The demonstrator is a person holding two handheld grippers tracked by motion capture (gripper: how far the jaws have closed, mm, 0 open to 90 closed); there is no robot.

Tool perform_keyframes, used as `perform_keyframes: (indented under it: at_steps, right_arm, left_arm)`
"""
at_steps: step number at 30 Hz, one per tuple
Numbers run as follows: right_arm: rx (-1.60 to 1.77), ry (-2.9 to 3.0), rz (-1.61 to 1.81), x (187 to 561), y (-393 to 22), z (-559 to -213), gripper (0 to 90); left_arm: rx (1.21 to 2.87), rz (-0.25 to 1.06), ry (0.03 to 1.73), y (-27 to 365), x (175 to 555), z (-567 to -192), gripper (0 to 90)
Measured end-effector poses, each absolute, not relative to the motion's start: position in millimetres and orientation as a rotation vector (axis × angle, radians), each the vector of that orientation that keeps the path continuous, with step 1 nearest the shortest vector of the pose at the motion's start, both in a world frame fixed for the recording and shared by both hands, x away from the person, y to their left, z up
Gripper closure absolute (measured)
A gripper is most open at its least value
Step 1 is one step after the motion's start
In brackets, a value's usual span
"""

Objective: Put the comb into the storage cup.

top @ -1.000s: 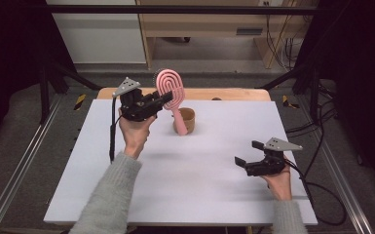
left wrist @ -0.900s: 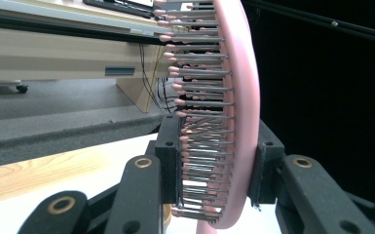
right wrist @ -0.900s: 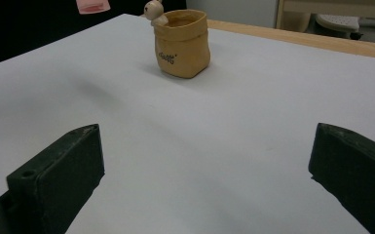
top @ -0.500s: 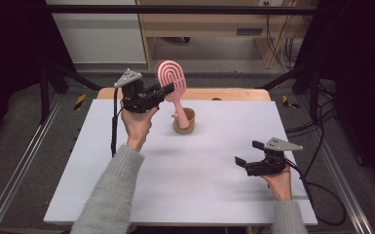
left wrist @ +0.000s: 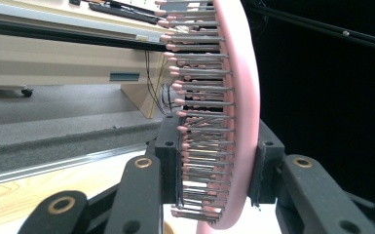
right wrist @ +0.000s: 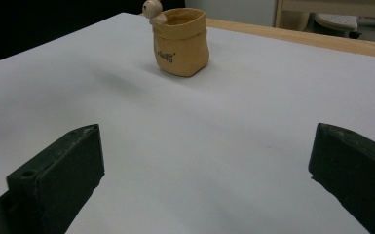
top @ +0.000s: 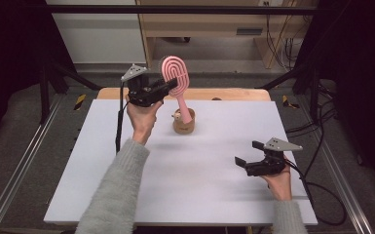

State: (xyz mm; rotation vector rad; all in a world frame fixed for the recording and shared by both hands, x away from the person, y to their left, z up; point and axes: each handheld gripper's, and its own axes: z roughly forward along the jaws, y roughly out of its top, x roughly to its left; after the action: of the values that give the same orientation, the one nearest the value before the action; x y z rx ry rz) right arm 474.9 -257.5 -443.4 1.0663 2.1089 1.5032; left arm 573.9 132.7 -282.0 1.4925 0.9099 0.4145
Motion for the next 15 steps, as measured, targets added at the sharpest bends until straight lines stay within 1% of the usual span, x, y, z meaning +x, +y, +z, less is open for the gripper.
perform_keyframes:
  at_steps: [15]
  right_arm:
    - [1.069,2.114,1.498,475.0,-257.4,-443.8,0.0]
  left_arm:
    - [1.487,0.425,0.931,129.5,592.4,-282.8,64.5]
